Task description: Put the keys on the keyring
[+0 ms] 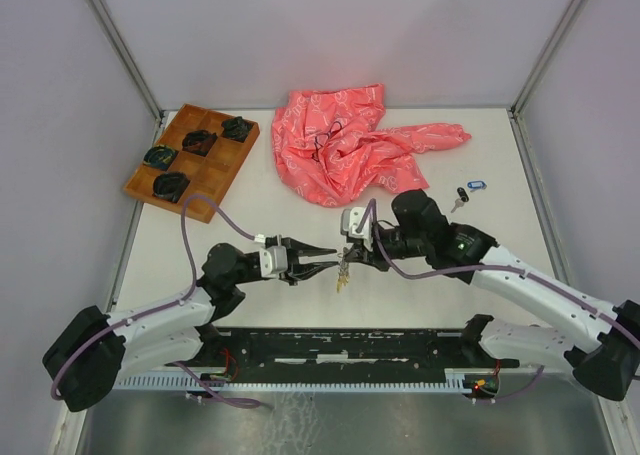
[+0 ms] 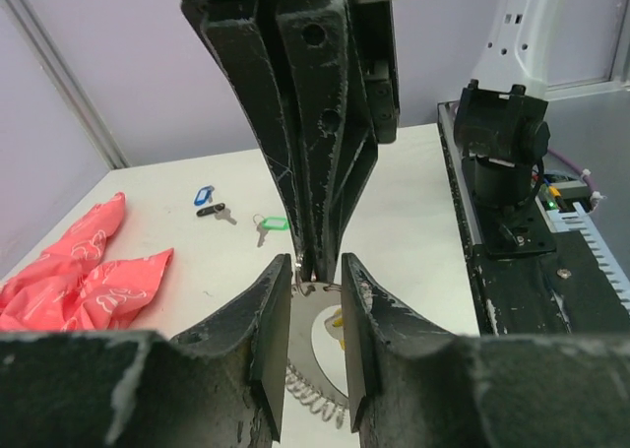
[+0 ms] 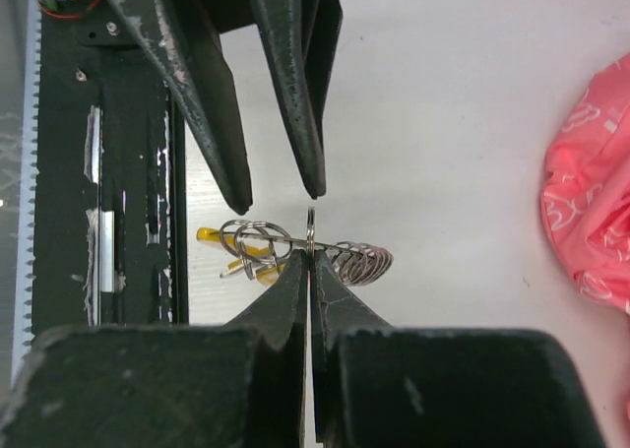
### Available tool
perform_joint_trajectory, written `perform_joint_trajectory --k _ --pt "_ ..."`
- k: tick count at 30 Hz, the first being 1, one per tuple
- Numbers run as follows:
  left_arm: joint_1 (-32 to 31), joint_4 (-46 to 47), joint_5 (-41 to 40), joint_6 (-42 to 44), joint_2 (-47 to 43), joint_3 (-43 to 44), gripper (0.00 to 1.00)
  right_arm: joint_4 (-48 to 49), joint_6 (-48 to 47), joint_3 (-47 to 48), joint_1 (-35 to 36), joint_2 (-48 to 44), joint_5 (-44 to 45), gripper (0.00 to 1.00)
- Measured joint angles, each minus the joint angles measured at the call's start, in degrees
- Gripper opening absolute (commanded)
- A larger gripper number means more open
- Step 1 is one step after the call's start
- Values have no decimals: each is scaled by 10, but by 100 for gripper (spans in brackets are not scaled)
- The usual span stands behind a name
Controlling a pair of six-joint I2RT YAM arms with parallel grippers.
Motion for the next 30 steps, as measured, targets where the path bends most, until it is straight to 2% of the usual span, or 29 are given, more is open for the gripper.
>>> perform_joint_trajectory --k 1,6,10,14,20,30 --pt "0 -15 -2 7 -5 0 34 -2 0 2 0 17 1 1" --pt "0 -62 -13 25 -10 1 35 -153 -10 120 19 90 59 1" --pt "0 -62 -23 26 3 1 34 -252 -17 205 48 160 106 1" --pt "0 -45 -26 25 26 1 33 -313 -22 231 65 205 135 1" --pt "0 -32 -20 24 49 1 32 -352 -24 240 69 214 145 1" --pt "0 37 15 -11 105 0 32 -352 -28 252 69 214 145 1"
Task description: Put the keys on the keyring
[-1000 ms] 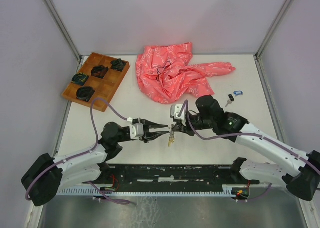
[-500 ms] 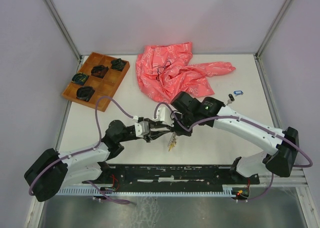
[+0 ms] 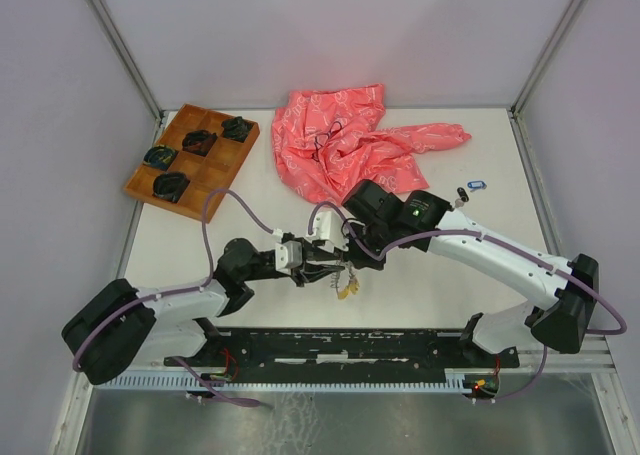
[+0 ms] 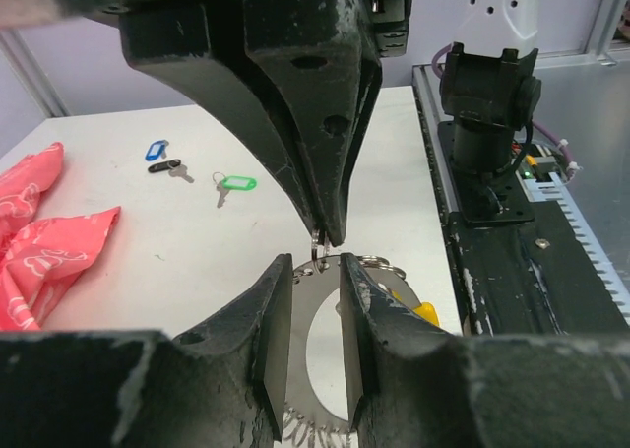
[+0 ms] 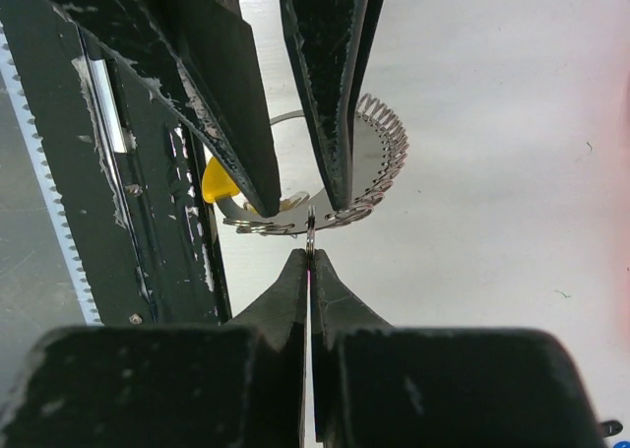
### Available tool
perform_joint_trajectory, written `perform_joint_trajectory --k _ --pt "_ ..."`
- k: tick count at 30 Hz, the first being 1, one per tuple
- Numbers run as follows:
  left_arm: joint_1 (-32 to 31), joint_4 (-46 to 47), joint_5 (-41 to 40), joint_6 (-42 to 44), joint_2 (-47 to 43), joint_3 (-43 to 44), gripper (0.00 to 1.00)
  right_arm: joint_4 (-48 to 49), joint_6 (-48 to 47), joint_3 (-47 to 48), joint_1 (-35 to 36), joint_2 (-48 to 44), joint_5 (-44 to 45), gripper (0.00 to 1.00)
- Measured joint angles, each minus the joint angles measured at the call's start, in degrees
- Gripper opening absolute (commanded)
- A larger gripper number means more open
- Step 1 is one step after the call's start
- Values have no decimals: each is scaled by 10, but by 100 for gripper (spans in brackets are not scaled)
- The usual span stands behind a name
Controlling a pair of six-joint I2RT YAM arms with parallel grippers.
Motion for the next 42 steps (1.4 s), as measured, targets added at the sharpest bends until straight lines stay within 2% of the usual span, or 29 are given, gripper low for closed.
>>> perform_joint_trajectory --k 11,17,19,22,25,32,39,42 --pt "0 10 20 -21 26 3 27 4 0 0 0 0 -7 1" --pt "0 10 20 -27 31 10 14 14 -2 0 0 0 -16 1" --pt "0 10 20 -28 34 12 4 15 -3 0 0 0 -20 1" --pt "0 9 20 -34 35 14 3 15 -7 -1 0 -1 -25 2" --pt "0 10 20 -39 34 14 3 26 -11 -14 0 -12 -28 10" --pt "-1 65 -20 -48 12 -26 3 114 -5 -105 -38 -110 -79 31" --pt "-1 121 -59 -70 -12 -52 3 269 22 -255 -70 -236 -117 36" --pt "-1 139 -63 -76 -16 -53 3 363 37 -332 -73 -286 -125 36"
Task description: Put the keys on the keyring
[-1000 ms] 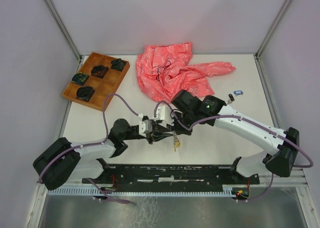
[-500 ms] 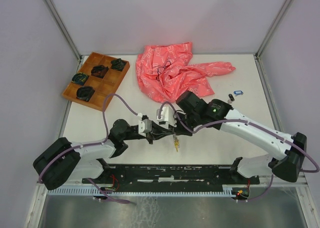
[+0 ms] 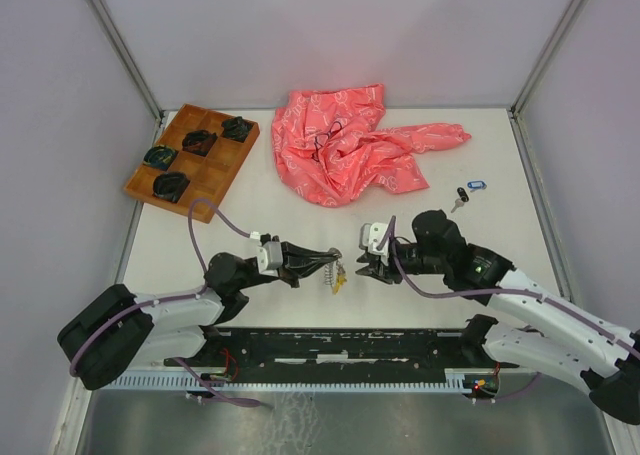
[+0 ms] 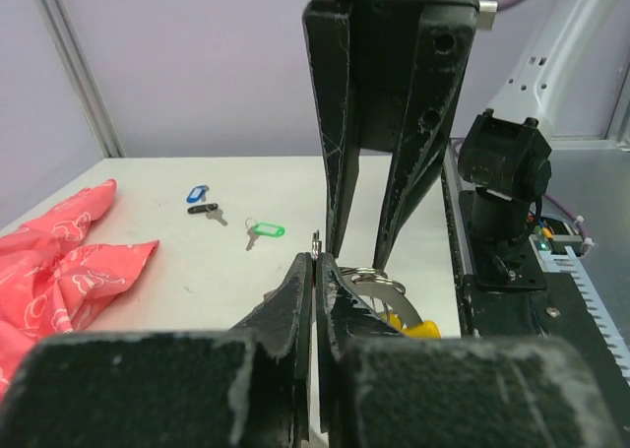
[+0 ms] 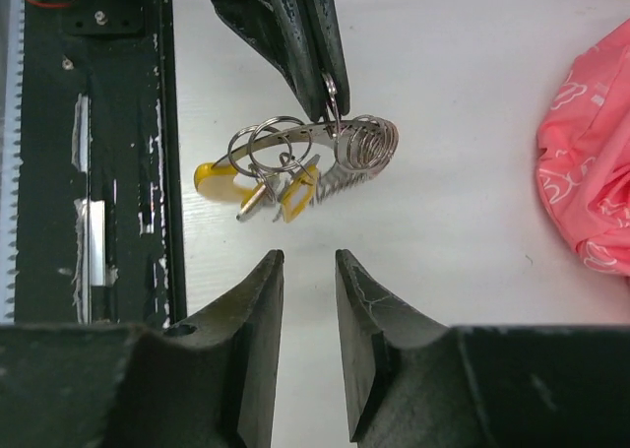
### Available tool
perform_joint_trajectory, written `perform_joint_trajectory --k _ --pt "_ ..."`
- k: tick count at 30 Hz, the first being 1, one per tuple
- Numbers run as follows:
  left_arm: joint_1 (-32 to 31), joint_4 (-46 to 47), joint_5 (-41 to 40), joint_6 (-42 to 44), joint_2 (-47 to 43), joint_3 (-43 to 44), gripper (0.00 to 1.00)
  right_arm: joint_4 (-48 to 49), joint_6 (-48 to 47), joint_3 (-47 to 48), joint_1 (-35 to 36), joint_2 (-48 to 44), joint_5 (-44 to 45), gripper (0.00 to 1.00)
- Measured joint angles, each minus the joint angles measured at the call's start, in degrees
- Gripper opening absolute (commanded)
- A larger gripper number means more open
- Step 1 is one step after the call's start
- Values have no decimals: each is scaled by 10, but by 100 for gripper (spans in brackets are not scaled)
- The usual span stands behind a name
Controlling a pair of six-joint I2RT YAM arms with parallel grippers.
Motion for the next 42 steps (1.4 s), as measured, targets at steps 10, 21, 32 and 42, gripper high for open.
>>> perform_joint_trajectory --k 10,21,32,42 --pt "0 44 4 -17 8 0 3 195 38 -82 0 -40 -9 33" --pt "0 47 14 -17 14 0 3 262 60 -82 0 -29 -28 32" --pt "0 47 23 -18 14 0 3 271 70 -82 0 -7 -62 25" --pt "1 46 26 -21 14 0 7 247 72 -69 0 11 -77 1"
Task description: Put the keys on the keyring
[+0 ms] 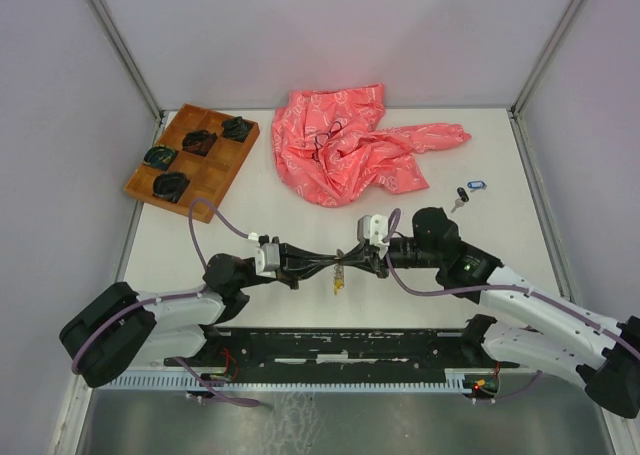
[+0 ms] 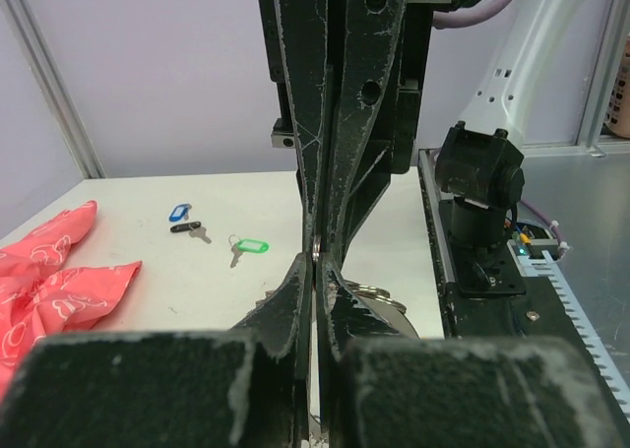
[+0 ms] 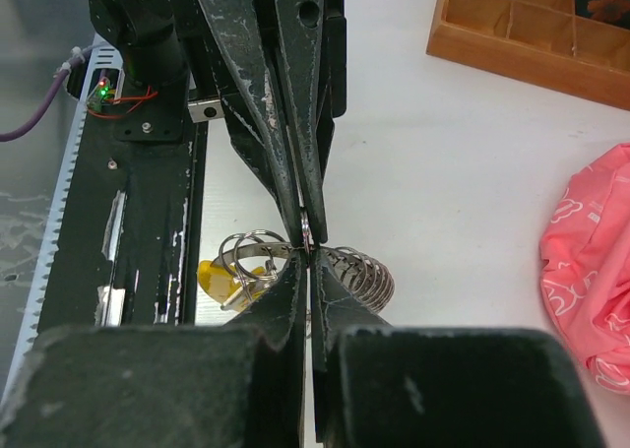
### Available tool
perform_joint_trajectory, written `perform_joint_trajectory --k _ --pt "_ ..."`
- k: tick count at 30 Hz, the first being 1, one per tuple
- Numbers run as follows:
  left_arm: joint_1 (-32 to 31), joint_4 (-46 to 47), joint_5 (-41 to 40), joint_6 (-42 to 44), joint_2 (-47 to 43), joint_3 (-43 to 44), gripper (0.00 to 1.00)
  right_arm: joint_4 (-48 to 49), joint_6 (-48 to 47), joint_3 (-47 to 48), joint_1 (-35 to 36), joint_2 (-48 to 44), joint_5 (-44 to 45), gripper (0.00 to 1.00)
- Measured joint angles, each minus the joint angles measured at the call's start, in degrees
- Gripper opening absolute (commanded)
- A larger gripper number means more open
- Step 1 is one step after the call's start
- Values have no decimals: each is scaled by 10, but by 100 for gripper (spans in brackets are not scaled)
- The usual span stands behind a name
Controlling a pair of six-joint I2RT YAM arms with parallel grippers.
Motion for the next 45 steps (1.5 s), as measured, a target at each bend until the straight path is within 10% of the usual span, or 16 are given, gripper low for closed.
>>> perform_joint_trajectory --k 22,45 --pt "0 -250 32 64 -73 51 27 -438 -117 281 18 156 54 1" --pt "0 -219 63 52 1 69 10 -549 -150 362 61 240 136 1"
